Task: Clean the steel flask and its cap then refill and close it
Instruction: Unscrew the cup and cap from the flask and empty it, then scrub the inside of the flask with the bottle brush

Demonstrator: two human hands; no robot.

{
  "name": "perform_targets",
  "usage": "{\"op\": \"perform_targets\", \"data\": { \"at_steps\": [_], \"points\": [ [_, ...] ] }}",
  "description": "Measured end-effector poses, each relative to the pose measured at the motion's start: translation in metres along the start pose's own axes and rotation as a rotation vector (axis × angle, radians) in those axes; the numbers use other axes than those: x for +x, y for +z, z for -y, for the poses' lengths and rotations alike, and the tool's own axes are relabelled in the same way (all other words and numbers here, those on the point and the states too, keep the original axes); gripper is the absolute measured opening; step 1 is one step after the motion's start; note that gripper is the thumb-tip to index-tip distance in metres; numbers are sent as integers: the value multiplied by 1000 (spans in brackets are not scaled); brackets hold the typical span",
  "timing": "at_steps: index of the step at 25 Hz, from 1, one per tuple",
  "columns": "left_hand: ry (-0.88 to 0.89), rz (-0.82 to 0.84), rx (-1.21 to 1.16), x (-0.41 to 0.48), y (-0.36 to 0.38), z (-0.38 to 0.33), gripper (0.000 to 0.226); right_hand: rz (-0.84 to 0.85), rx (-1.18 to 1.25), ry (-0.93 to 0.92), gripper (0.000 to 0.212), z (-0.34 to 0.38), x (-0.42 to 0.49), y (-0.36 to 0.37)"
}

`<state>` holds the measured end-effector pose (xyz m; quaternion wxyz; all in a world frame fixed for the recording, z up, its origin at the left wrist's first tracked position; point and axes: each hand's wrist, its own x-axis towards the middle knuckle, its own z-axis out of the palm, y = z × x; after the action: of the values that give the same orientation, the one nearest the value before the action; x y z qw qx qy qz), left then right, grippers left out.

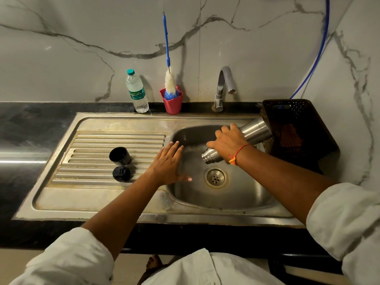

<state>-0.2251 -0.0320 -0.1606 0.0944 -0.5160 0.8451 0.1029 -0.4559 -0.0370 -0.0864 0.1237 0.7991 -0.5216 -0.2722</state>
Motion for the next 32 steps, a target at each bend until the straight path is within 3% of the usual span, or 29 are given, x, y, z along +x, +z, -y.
{"op": "perform_targets", "data": {
  "at_steps": [8,12,14,19,23,28,32],
  "points": [
    [5,-5,-29,-2,0,5,124,-32,121,18,75,4,10,4],
    [1,-36,-56,-5,2,9,124,-8,312,34,76,1,16,8],
    [-39,-46,-147,-7,2,12,124,-15,514,46,73,-1,20,8],
    [-101,-133,-676,-21,-25,10,106,-60,1272,92,87,3,29,-8],
    [-109,-194,-900,-24,-44,15,96,-153,1681,82,73,22,41,-48],
    [-96,-362,-1106,-25,-69,41,60,-218,1779,40,82,42,60,-102],
    [-79,-472,-1123,-25,-88,62,57,-221,1772,-8,73,40,70,-136]
  ]
}}
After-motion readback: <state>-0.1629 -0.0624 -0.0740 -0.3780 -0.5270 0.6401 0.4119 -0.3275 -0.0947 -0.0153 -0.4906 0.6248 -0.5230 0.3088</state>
